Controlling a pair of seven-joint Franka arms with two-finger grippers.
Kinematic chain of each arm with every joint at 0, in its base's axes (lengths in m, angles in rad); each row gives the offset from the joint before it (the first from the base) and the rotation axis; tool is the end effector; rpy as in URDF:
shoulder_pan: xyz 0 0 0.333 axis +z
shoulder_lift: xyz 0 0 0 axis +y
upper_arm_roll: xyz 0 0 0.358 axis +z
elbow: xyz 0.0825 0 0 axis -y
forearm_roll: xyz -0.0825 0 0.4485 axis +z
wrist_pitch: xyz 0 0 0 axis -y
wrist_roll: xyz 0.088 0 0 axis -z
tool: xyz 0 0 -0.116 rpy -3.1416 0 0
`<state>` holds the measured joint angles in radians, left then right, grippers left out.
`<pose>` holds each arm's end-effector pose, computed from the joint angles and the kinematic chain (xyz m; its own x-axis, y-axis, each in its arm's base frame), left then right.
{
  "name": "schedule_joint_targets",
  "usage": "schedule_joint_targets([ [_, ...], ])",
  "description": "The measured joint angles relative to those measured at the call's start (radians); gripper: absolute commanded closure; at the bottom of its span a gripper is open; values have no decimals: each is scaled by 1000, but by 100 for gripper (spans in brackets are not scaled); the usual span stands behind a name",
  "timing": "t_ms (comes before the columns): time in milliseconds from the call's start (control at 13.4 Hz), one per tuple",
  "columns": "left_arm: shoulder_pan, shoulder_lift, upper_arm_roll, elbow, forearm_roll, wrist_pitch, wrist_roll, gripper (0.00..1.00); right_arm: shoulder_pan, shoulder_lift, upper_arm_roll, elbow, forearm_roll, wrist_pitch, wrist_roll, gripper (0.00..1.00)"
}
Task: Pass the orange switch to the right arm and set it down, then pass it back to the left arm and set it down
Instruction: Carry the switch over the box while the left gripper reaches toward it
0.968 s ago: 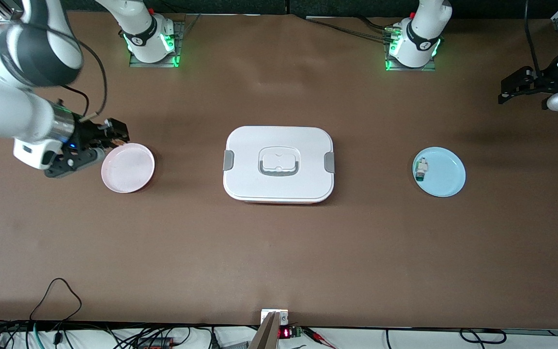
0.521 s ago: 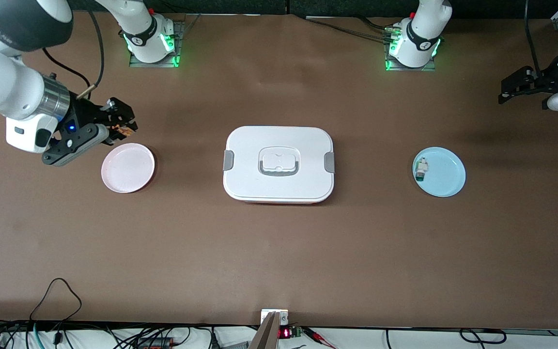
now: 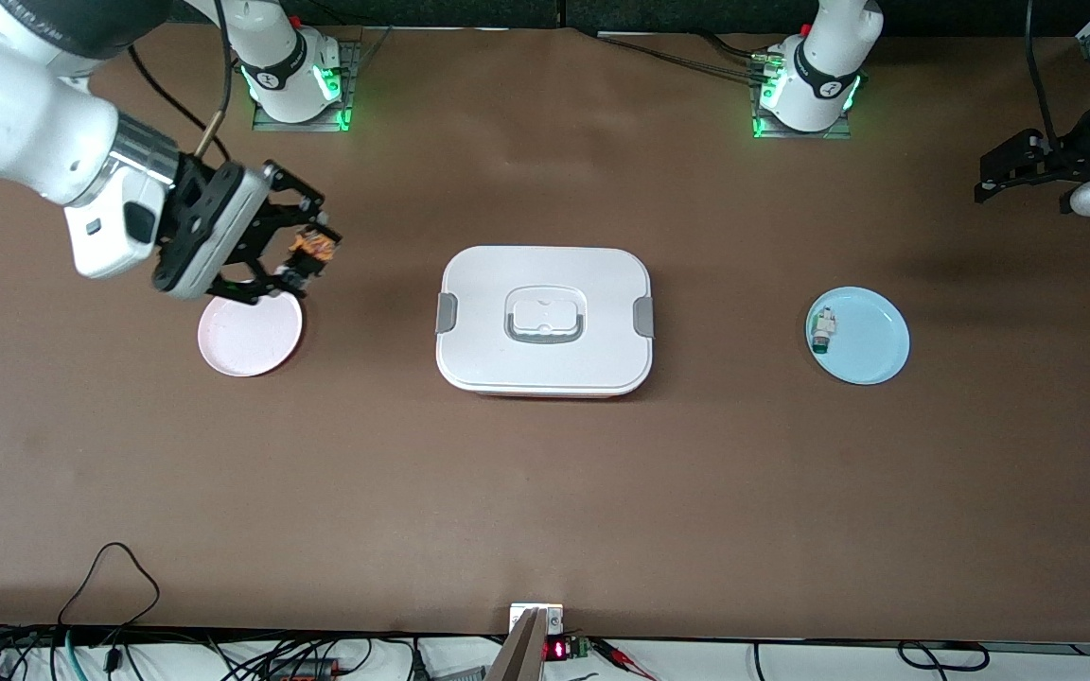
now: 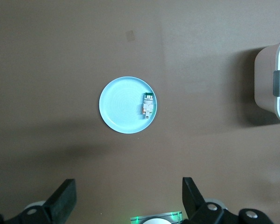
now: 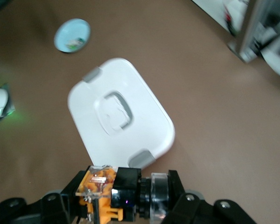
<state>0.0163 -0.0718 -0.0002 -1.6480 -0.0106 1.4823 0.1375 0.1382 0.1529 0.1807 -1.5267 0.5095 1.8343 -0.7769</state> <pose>0.5822 0.0081 0.6523 0.9883 -0.1221 -0.0914 -0.1204 -0.9924 0.0233 0.6505 0.2507 0.6205 0.5426 0.7141 0.4423 0.8400 -0.4657 -0.2786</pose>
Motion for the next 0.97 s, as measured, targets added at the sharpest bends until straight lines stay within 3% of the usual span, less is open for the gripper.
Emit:
schedule_joint_targets([
  [298, -5, 7, -76, -3, -34, -169, 0, 0, 4, -2, 60, 0, 181, 68, -185, 71],
  [521, -6, 48, -88, -10, -296, -201, -34, 0, 2, 18, 63, -21, 351, 94, -392, 71],
  [670, -1, 106, -84, -24, -542, -198, -119, 0, -9, 43, 61, -57, 491, 101, -551, 71],
  [968, 0, 251, -83, -28, -866, -106, -156, 0, -19, 109, 57, -78, 695, 102, -769, 71],
])
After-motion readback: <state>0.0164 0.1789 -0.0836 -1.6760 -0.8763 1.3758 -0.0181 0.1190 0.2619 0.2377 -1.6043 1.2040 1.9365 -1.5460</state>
